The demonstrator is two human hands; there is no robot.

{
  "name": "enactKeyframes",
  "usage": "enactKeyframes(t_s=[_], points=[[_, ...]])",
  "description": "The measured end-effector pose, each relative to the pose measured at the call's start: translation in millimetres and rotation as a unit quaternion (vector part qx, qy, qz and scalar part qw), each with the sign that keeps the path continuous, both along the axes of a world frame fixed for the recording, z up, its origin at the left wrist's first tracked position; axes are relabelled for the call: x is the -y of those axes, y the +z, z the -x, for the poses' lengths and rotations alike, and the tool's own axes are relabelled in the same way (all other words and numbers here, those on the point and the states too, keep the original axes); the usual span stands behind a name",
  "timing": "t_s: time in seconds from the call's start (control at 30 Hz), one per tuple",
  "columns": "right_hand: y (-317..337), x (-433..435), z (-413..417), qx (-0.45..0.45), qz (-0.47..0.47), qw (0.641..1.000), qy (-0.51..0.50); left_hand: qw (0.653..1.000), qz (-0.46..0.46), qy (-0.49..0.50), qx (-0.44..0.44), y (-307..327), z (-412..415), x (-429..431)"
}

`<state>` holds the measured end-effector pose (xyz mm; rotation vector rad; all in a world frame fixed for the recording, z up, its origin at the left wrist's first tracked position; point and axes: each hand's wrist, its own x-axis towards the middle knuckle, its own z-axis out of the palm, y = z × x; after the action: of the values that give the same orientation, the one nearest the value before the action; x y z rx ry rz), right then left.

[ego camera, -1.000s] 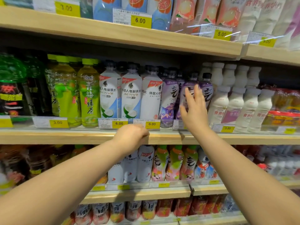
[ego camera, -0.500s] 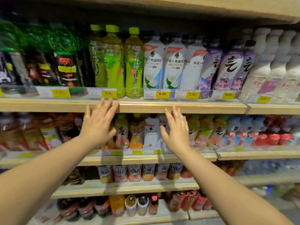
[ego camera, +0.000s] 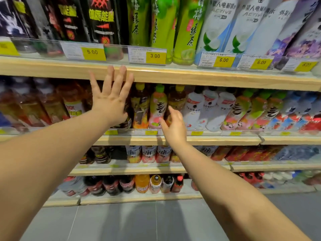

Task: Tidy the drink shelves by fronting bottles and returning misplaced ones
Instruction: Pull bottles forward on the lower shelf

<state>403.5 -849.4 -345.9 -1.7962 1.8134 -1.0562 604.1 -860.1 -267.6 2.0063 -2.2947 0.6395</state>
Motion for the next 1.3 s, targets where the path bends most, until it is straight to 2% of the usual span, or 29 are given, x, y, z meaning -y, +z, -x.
enactKeyframes(t_s=[0.1,0.37,0.63,0.7,0.8,0.9,1.0,1.1,1.23,1.3], points=[[-3,17,-15,0.016,-0.012,1.0,-0.018,0.999,-0.025,-0.001,-0.021,-1,4,6],[-3,54,-37,-0.091,-0.044,0.992,-0.082,0.996,-0.005,-0.049,-0.074,-14,1,21],[-6,51,-40,-0.091,0.011,0.988,-0.121,0.981,0.118,-0.132,-0.08,-27,-12,33],[-8,47,-41,-0.077,0.03,0.99,-0.112,0.984,0.108,-0.125,-0.069,-26,-11,32],[-5,39,-37,-0.048,0.04,0.993,-0.095,0.994,0.038,-0.078,-0.064,-18,-8,26],[5,22,-24,-0.033,0.053,0.997,-0.042,0.999,-0.018,-0.026,-0.041,-13,-1,21],[24,0,-5,-0.014,0.077,0.997,-0.029,0.999,-0.032,0.0,-0.026,-9,1,16],[43,-24,25,-0.03,0.074,0.996,-0.045,0.998,-0.011,-0.016,-0.066,-5,5,4],[51,-57,78,-0.081,0.035,0.993,-0.078,0.98,0.057,-0.085,-0.171,0,36,-7],[47,-72,105,-0.089,0.031,0.991,-0.095,0.979,0.055,-0.135,-0.14,8,64,-10]])
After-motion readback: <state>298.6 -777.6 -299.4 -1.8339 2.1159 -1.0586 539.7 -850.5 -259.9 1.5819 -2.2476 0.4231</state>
